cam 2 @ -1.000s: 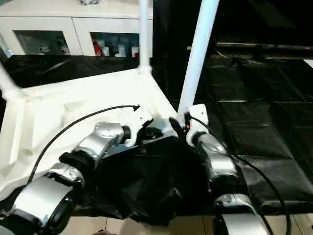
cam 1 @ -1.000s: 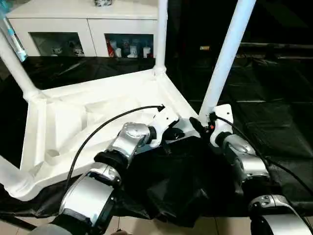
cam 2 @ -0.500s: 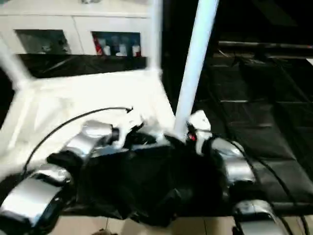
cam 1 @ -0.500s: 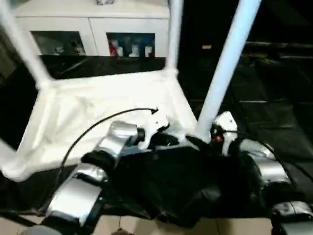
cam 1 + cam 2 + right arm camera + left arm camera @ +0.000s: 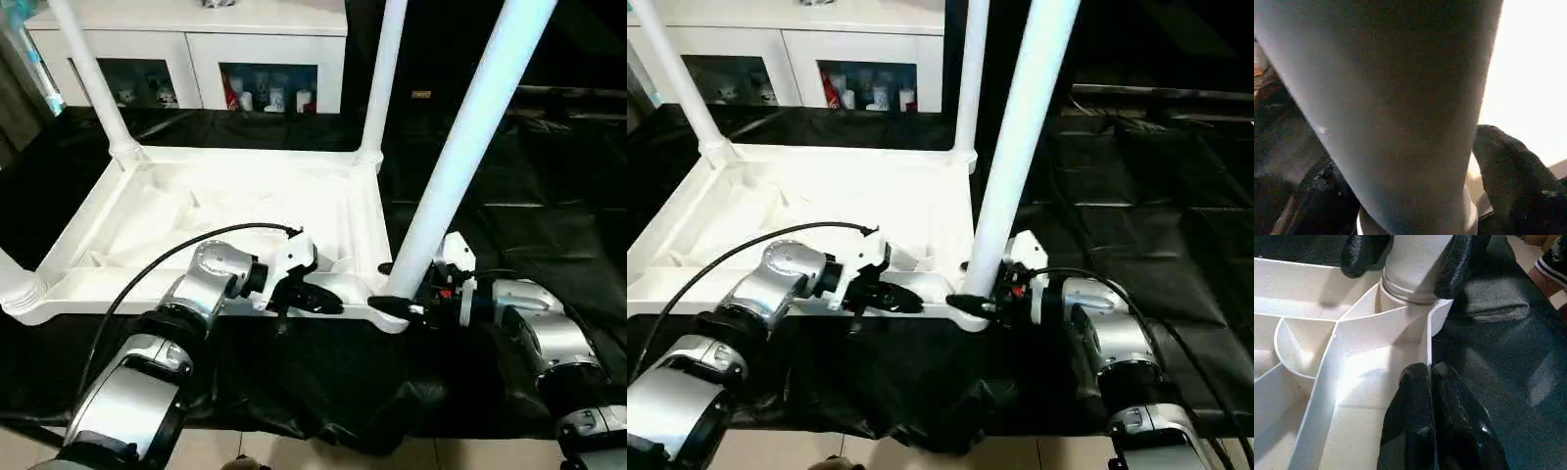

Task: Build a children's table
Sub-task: Rotate leg to tighten

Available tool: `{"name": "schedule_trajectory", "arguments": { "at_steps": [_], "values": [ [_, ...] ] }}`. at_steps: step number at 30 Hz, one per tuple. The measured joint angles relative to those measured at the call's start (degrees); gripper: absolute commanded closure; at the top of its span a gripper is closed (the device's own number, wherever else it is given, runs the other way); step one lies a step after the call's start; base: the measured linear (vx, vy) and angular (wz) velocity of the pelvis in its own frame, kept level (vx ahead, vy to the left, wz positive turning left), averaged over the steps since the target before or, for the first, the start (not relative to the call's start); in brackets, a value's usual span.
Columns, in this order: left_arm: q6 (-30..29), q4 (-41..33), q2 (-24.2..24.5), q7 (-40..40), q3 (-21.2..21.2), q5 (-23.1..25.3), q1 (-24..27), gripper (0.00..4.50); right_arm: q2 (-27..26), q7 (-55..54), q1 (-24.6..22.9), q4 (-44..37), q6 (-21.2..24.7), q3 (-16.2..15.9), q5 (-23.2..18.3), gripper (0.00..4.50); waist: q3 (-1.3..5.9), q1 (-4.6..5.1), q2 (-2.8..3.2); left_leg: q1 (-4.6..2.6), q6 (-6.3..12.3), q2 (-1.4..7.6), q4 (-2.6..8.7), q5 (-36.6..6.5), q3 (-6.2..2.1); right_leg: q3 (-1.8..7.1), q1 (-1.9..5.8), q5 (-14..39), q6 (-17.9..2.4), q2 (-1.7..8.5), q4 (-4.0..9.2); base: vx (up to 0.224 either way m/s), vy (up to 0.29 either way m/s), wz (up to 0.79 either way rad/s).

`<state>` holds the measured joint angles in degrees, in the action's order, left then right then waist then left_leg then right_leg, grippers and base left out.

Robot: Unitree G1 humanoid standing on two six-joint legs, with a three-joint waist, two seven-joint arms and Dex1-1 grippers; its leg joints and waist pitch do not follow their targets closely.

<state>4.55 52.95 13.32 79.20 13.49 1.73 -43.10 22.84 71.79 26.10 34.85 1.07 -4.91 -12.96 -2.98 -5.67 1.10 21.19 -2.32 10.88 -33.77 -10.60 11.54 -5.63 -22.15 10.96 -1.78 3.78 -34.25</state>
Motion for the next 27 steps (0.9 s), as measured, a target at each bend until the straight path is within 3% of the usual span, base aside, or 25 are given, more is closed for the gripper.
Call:
{"name": "schedule_trajectory", "arguments": {
  "at_steps": [8,12,18,25,26,27],
  "values": [
    [-0.3,0.2,-1.4,-4.2,-0.1,0.2,0.0,4.5,-0.9,-4.7,-0.6,-0.5,-0.1,0.6,0.3,2.11,-0.03,0.18,-0.07,-0.01,-0.02,0.0,-0.04,0.0,0.0,0.0,-0.01,0.0,0.0,0.0,-0.03,0.0,0.0,0.0],
    [-0.2,4.2,-4.6,-13.8,-1.1,1.5,-2.0,4.5,-5.1,-18.4,0.0,2.0,-0.5,4.1,2.2,2.18,-0.01,0.73,-0.14,-0.2,-0.05,-0.01,-0.12,0.0,0.0,0.03,0.13,-0.1,0.0,0.01,-0.06,0.0,0.0,0.0],
    [-0.9,8.1,-9.5,-26.9,-1.6,2.9,-4.5,4.5,-10.5,-38.3,2.8,4.4,-0.5,6.2,5.4,2.45,0.05,1.1,-0.17,-0.31,-0.07,-0.02,-0.1,0.0,0.0,0.05,0.23,0.0,0.1,0.0,0.02,0.0,0.0,0.0],
    [-0.9,9.5,-11.3,-31.7,-2.2,3.8,-5.2,4.5,-13.2,-47.1,4.6,6.1,-1.4,6.8,8.4,2.45,0.12,1.86,-0.09,-0.3,-0.06,-0.04,-0.05,0.0,-0.01,0.05,0.28,-0.1,-0.1,0.0,0.1,0.0,0.0,0.0],
    [-0.5,9.6,-11.2,-31.6,-2.2,4.0,-5.3,4.5,-13.2,-47.0,4.6,6.4,-2.1,6.8,8.3,1.8,0.12,1.9,-0.08,-0.3,-0.06,-0.05,-0.05,0.0,-0.01,0.05,0.28,-0.1,-0.1,0.01,0.1,0.0,0.0,0.0],
    [-0.3,9.7,-11.2,-31.5,-2.2,4.1,-5.3,4.5,-13.2,-46.9,4.6,6.6,-2.5,6.8,8.3,1.8,0.12,1.93,-0.07,-0.29,-0.06,-0.05,-0.05,0.0,-0.01,0.05,0.28,-0.1,-0.1,0.01,0.12,0.0,0.0,0.0]
  ]
}}
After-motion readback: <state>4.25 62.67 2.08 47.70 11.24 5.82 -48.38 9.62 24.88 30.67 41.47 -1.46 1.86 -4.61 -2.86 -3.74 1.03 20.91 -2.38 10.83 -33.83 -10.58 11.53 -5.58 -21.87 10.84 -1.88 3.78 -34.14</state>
